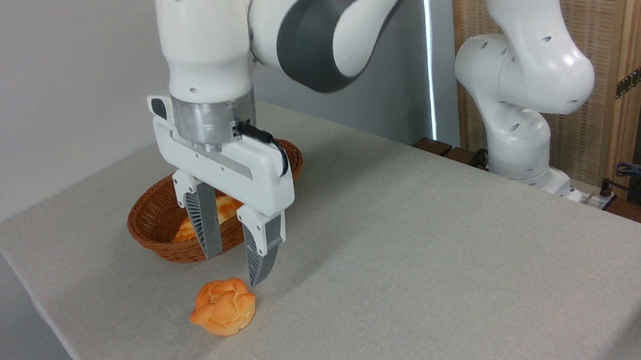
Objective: Put bread into the basket
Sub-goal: 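Lower the gripper onto the orange roll and close the fingers on it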
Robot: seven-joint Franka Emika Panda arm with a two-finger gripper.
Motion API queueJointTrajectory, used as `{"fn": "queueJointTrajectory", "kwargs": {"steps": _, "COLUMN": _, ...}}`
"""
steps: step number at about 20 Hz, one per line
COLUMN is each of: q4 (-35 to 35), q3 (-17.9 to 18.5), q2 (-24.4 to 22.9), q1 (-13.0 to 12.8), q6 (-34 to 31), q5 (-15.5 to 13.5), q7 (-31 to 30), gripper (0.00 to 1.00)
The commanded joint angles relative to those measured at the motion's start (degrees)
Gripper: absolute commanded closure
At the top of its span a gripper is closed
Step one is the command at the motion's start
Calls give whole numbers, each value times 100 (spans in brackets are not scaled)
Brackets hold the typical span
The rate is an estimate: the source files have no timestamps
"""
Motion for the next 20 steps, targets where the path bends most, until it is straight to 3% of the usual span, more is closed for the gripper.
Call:
{"fn": "queueJointTrajectory", "kwargs": {"steps": 1, "q4": -376, "q3": 29, "q2": -65, "q1": -56, "q6": 509, "q5": -198, "q7": 53, "gripper": 0}}
{"fn": "queueJointTrajectory", "kwargs": {"steps": 9, "q4": -517, "q3": -121, "q2": 278, "q1": -83, "q6": 1345, "q5": -786, "q7": 53, "gripper": 0}}
{"fn": "queueJointTrajectory", "kwargs": {"steps": 20, "q4": -763, "q3": -200, "q2": 322, "q1": -83, "q6": 1407, "q5": -769, "q7": 114, "gripper": 0}}
